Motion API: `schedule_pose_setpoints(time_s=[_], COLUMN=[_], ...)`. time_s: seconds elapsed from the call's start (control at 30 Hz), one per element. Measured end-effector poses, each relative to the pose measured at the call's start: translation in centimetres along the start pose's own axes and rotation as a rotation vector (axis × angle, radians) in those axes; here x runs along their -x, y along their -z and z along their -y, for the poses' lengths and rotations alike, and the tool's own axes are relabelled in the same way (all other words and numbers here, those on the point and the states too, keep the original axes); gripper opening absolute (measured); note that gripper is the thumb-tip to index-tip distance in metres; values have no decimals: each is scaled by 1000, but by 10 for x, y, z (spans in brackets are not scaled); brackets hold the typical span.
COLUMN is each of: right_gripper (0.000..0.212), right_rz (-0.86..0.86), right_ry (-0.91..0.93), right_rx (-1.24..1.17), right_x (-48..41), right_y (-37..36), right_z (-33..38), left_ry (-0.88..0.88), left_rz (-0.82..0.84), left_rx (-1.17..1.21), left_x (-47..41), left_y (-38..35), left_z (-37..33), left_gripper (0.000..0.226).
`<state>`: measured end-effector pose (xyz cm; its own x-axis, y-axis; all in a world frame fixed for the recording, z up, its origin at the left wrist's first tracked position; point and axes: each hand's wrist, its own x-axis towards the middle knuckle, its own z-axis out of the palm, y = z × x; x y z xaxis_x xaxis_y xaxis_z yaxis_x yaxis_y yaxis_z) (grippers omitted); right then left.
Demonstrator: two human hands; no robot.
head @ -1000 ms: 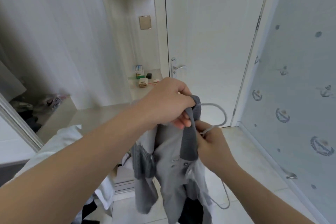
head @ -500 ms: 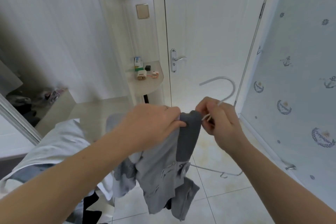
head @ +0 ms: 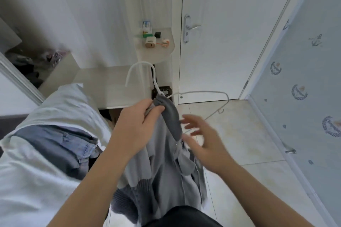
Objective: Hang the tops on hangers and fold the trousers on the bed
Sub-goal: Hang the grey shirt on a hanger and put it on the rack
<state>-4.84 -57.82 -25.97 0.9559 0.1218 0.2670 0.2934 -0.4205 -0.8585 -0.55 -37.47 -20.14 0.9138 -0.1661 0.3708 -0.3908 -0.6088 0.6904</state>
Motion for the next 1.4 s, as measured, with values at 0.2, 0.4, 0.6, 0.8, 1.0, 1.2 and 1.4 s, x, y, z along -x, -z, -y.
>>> schedule_pose_setpoints(time_s=[0.2,0.4,0.6,0.8,1.0,1.2,1.4], right_gripper=[8,31,40,34,28,12,10], right_rz=[206,486,763,730,489,144,93], right_ry=[-88,-123,-327,-152,-19,176,157], right_rx=[6,199,230,866,1004,942,733], right_x=[2,11,17,5,-13,-24,-33], right_y=[-34,-32,-37,-22,19,36,56], right_z=[-13,-16,-46,-77,-87,-95,-68], left_ry=[98,190,200,164,178,210,275], left_rz=[-50,-7,-3,74,125,162,357], left_rx=[63,38,98,97,33,-30,-91], left_x=[20,31,43,50,60,63,64], left_y=[-8,-5,0,19,39,54,46], left_z=[6,26,20,15,28,38,50], left_gripper=[45,40,34,24,28,32,35])
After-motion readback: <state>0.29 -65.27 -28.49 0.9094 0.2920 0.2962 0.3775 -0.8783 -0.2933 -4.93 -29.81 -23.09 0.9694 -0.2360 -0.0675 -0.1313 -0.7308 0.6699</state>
